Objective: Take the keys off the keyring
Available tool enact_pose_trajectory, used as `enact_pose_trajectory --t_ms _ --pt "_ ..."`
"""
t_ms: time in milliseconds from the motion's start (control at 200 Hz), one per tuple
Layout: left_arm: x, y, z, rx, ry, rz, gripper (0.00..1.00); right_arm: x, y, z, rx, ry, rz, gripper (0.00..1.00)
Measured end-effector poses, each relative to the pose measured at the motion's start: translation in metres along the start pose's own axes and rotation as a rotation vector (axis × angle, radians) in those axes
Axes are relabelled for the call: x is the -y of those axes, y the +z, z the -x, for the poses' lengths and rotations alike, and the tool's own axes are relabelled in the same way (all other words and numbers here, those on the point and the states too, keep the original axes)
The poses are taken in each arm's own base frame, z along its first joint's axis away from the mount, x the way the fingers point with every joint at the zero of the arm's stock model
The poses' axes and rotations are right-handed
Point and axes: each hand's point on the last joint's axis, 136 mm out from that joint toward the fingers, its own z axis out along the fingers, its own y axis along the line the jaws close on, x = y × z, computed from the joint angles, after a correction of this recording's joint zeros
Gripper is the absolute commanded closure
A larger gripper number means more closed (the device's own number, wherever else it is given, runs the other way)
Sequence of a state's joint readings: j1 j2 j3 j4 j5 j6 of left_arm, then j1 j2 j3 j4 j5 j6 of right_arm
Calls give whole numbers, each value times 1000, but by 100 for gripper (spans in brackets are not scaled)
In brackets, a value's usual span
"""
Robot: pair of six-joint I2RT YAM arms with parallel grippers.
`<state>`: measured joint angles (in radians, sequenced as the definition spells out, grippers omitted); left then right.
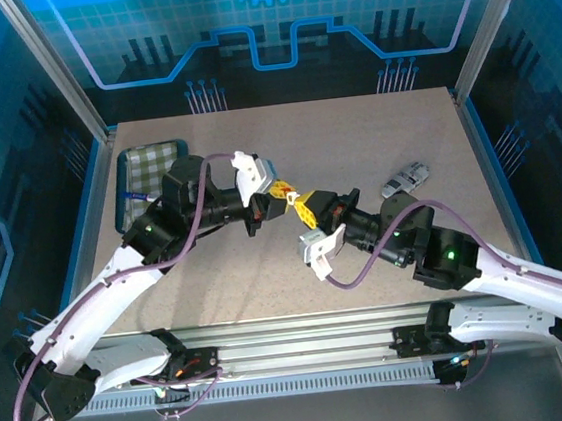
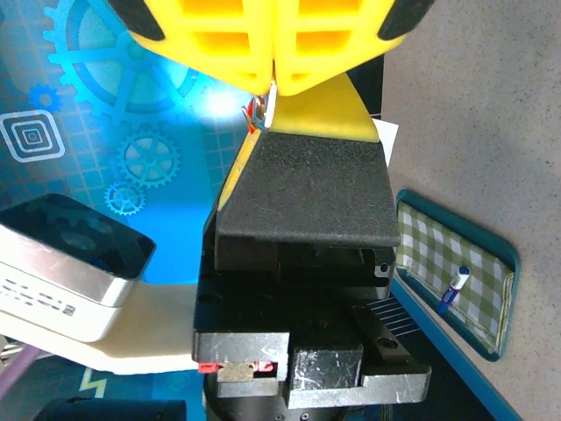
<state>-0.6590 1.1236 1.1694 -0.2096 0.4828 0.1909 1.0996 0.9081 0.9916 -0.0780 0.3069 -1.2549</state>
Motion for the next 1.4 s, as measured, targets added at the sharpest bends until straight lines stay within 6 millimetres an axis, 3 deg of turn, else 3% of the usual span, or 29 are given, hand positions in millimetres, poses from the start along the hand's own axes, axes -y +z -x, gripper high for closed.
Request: enact_pose_trajectory --t_ms 696,1401 --pt "-14 -2 0 -6 24 91 100 8 20 -6 -6 74 -31 100" --pt "-7 0 21 72 71 94 100 29 15 -11 147 466 -43 100"
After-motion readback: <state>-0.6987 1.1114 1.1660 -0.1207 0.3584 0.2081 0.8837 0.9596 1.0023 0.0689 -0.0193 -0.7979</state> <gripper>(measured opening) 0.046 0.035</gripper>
